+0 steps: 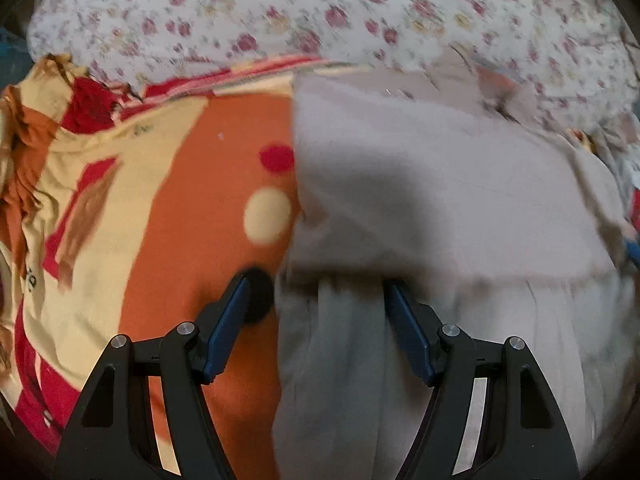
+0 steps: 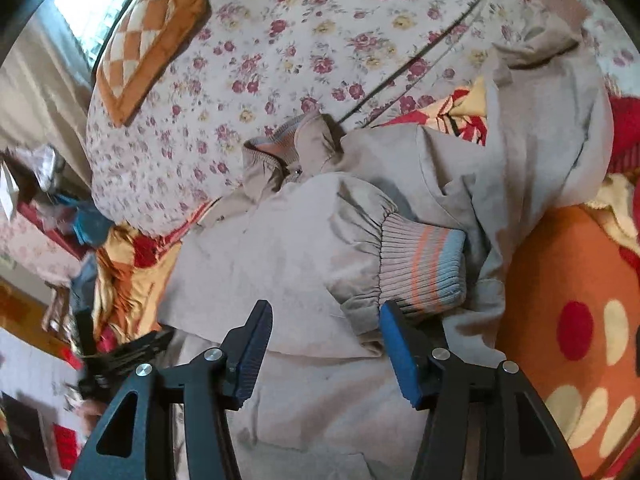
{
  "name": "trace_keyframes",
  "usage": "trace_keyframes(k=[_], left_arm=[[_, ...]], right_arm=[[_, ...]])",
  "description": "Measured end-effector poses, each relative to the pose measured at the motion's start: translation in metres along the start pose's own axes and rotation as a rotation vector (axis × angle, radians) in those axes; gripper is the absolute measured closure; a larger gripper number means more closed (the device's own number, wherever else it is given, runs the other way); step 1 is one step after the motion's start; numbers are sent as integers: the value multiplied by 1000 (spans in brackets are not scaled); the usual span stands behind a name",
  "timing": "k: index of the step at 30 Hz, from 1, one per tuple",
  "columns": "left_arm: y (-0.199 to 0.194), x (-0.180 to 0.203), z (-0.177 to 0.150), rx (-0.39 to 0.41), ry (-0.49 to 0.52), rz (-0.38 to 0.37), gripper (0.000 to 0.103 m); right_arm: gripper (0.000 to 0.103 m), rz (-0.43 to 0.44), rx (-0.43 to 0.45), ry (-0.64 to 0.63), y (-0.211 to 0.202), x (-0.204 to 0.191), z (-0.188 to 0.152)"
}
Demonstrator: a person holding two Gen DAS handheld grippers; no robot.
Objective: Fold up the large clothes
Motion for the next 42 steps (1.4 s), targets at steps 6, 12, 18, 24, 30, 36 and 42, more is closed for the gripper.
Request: trace_keyframes(k=[6,12,18,24,30,36,42], left_arm=[[3,-44,18,90,-210,120,33],[6,-89,5,51,-408,67,33],[-15,-84,-1,27,-390,65,33],[-51,-83,14,169,-391,103,34],[-50,-41,26,184,-328,-17,34],[-47,12,28,181,-181,-84,33],[-35,42,25,144,-104,-121,34]], right_arm=[[49,-16,32,-4,-7,6,3],[49,-73,47,9,-9,19,10],[49,-112,107,-28,-20,21,19],[55,-124,132,-204,-5,-9,19],[56,-271,0,-334,57,-3,-11],[54,-188,47,-280,17,-11,2],[35,-284,213,32,-36,75,71]])
Point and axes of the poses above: each gripper's, at about its wrist camera, not at the fingertips, and y roughly the way its jaws point, x to its right, z to its top, the point moved 6 cm from there along y, roughly the way its jaws point, and after that the axes turned 9 degrees about x, right-handed, at the moved point
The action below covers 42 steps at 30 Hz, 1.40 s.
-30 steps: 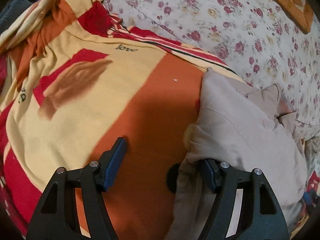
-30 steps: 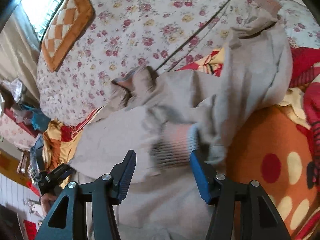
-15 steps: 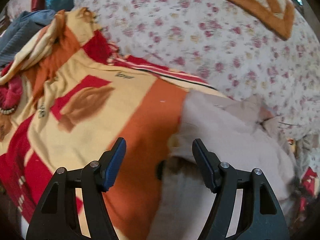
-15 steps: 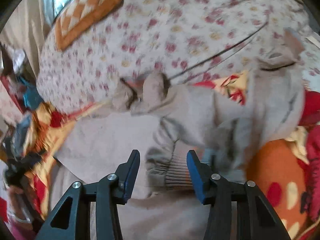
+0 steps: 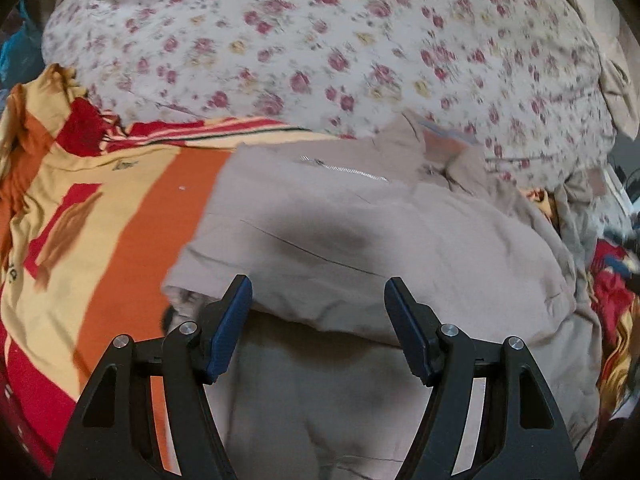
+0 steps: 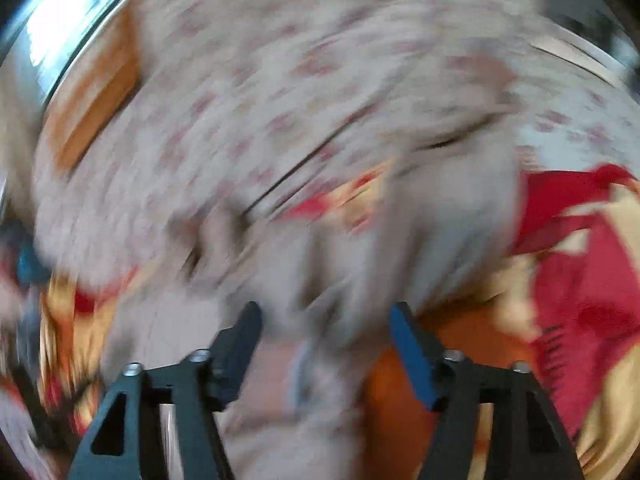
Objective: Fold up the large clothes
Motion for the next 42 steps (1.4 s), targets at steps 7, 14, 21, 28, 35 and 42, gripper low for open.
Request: trace_keyframes(k=[7,14,21,28,35,42], left_arm=[[12,-1,-5,-37,-8,0,33],[26,0,-3,-71,9,1,33],[33,-3,-2,-80,22,15,33],[20,-14,6,-39,-60,16,33],[-10,-38,22,45,-182,-13,33],[-35,-71,40,129,-353,-125,33]], right_arm=[[35,-65,98,235,50,64,75],[35,-147,125,305,112,87,109],[94,-106,122,319,130,103,133],[96,73,238,159,33,69,163],[96,377,237,-84,-80,-46,154],[96,632,15,-419,-111,-229,65]])
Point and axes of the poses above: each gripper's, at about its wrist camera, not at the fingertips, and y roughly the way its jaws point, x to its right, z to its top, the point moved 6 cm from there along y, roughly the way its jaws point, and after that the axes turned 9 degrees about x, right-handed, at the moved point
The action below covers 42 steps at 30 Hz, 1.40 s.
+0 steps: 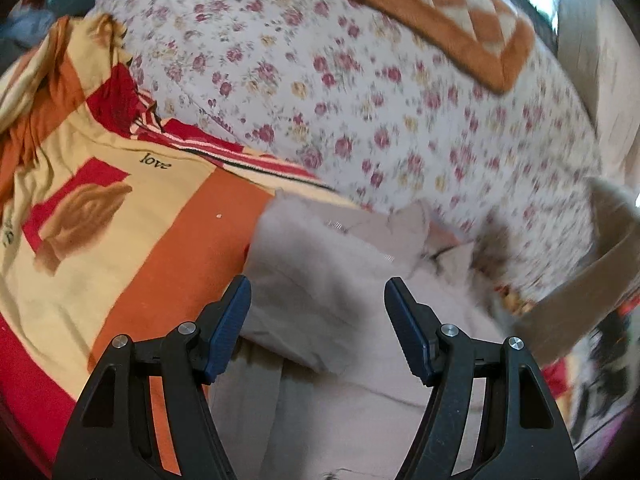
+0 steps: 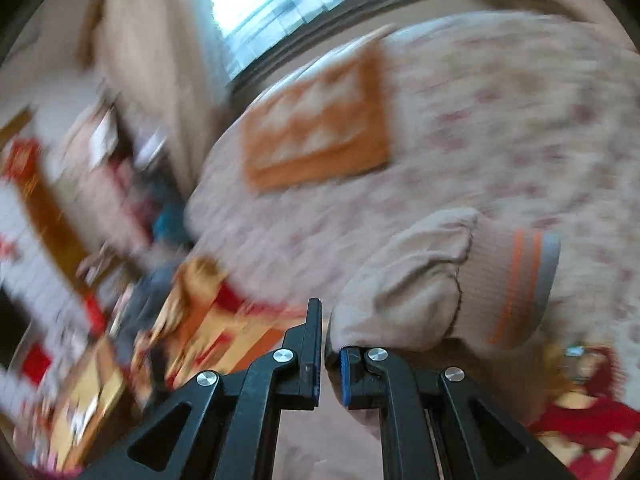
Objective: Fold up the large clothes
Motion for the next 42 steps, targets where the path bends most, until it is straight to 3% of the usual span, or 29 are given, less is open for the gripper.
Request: trace_keyframes(k=[2,4,6,11,14,18,21,25,29,30,38,42], left_arm=[[1,-5,4,-7,-57,-52,23],[4,-13,6,-26,-137,-91,20],[8,-23,6,-56,-229,-131,20],[12,-29,3,-98,-283,-132,20],[17,-24,0,-101,-261,-125,20],[30,-8,-10,-122,-178,-95,20],[38,3,-16,-131,-131,-89,20],[45,7,-20,-140,-129,-78,20],[38,-15,-14,-119,-162,-6,20],[34,-22,-9,-105,-177,8,20],[17,-56,24,-36,-276,8,20],[13,-57,32,-24,-281,-10,20]], right_arm=[[96,56,-95,-38,38,-33,-23],[89,70,-271,-79,95,-59,-64],[55,29,-342,-87,121,-61,-93],[49,-52,-319,-88,96,-32,-130],[37,-167,-258,2,59,11,-148],[37,-358,-174,22,11,67,-168],[37,-420,-161,74,-14,98,-180],[37,-347,-166,92,5,89,-175],[37,-116,-208,109,71,48,-157],[37,-95,-223,111,89,43,-157],[37,-78,-370,148,236,16,-183],[34,62,-296,33,224,-47,-182]])
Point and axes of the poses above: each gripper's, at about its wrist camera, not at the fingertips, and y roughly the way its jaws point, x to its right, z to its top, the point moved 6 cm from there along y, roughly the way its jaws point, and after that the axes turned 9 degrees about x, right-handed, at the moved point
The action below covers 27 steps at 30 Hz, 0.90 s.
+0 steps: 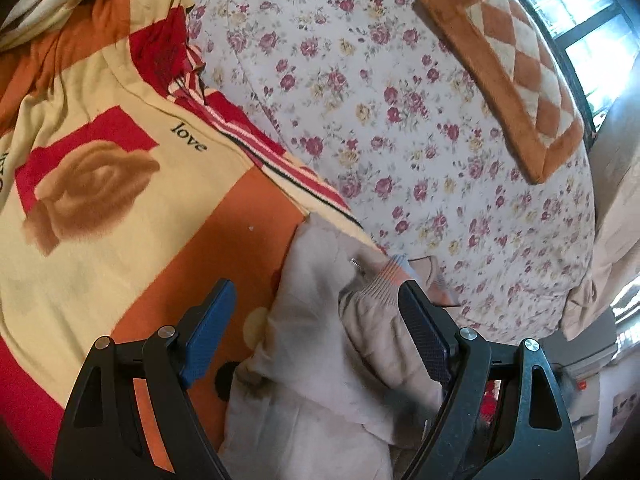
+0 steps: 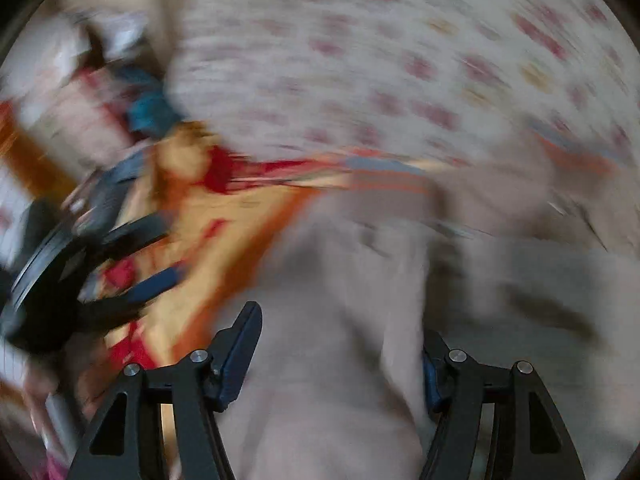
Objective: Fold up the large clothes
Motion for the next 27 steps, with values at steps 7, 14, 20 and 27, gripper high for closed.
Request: trace_keyframes(k=[7,14,20,27], left_arm=[[0,3,-9,-35,-13,-34,20],[-3,11,-15,-59,7,-74,20],[9,22,-35,-162,57,-81,20],[16,33,-63,-178,215,2,20]], right_arm=[[22,43,-79,-128,0,-42,-48],[22,80,1,-109,-18,-51,-36],[22,80,-109,-45,-26,-53,-57],[22,-359,57,-206,-163,29,-49]])
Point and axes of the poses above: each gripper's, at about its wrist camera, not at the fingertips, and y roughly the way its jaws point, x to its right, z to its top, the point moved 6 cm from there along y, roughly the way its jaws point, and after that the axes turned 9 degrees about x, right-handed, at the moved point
